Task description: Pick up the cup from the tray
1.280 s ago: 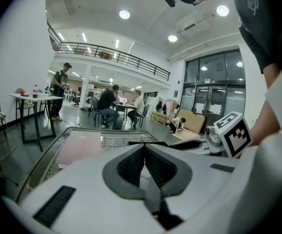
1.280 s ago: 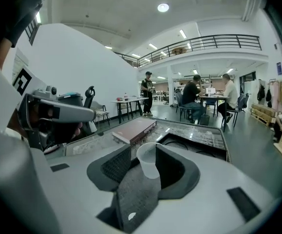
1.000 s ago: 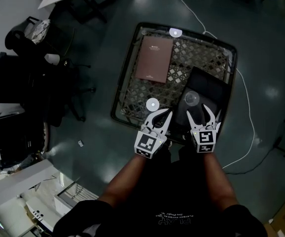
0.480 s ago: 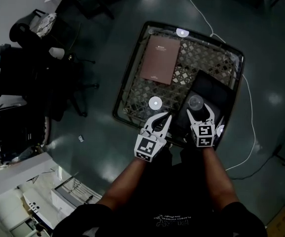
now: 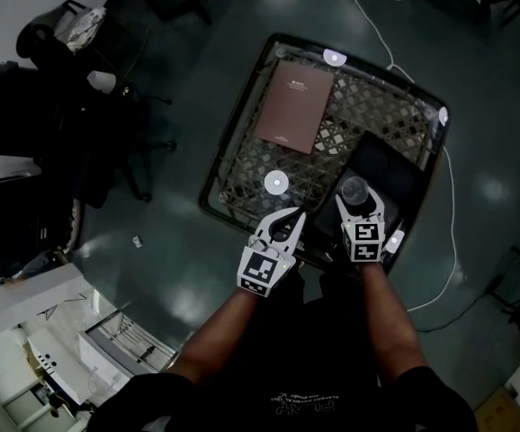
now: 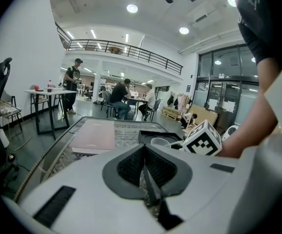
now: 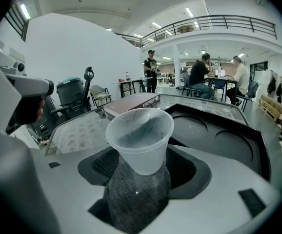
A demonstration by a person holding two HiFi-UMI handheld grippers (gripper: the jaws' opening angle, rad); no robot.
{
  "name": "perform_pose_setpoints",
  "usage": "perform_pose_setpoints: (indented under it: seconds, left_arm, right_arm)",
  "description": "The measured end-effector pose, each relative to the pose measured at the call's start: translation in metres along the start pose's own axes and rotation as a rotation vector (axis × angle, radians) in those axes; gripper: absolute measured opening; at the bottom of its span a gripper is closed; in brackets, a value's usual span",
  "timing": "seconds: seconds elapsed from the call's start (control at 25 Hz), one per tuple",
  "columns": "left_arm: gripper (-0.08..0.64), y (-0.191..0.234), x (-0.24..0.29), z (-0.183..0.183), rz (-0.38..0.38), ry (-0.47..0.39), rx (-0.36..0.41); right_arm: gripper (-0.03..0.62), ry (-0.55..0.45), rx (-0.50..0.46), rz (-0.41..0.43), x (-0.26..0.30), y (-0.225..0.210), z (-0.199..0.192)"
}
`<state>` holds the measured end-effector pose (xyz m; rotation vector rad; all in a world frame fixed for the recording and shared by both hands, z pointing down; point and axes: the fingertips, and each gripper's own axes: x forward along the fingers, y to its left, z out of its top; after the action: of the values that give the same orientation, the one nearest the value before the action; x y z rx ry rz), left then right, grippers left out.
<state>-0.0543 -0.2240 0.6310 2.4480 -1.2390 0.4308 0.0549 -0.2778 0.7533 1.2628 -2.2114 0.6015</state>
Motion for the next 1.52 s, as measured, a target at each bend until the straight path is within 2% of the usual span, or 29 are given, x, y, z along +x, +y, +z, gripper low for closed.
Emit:
perform_pose_setpoints:
  seconds: [0.36, 0.72, 1.16, 1.36, 1.52]
  left_arm:
    - [0.011, -0.002, -0.001, -0.004, -0.001, 0.004, -0.011]
    - [0.011, -0.008, -0.001, -0.002, -0.028, 0.004, 0.003]
    - [0.011, -0.024, 0.002, 0.027, -0.112, -0.040, 0.053]
    - [0.011, -0.037, 0.020, 0.045, -0.156, -0.075, 0.097]
    - [0.011, -0.046, 0.024, 0.064, -0.182, -0.096, 0.119]
  right_arm:
    - [0.283, 0.024, -0.030, -0.014, 0.001, -0.003, -0.005]
    - [0.282, -0.034, -0.035, -0.027, -0.018, -0.001, 0.016]
    - [0.282, -0.199, -0.058, -0.066, -0.097, 0.007, 0.085]
    - [0.282, -0.289, -0.043, -0.066, -0.132, -0.005, 0.095]
    - [0.282, -0.302, -0.041, -0.085, -0.161, -0.007, 0.101]
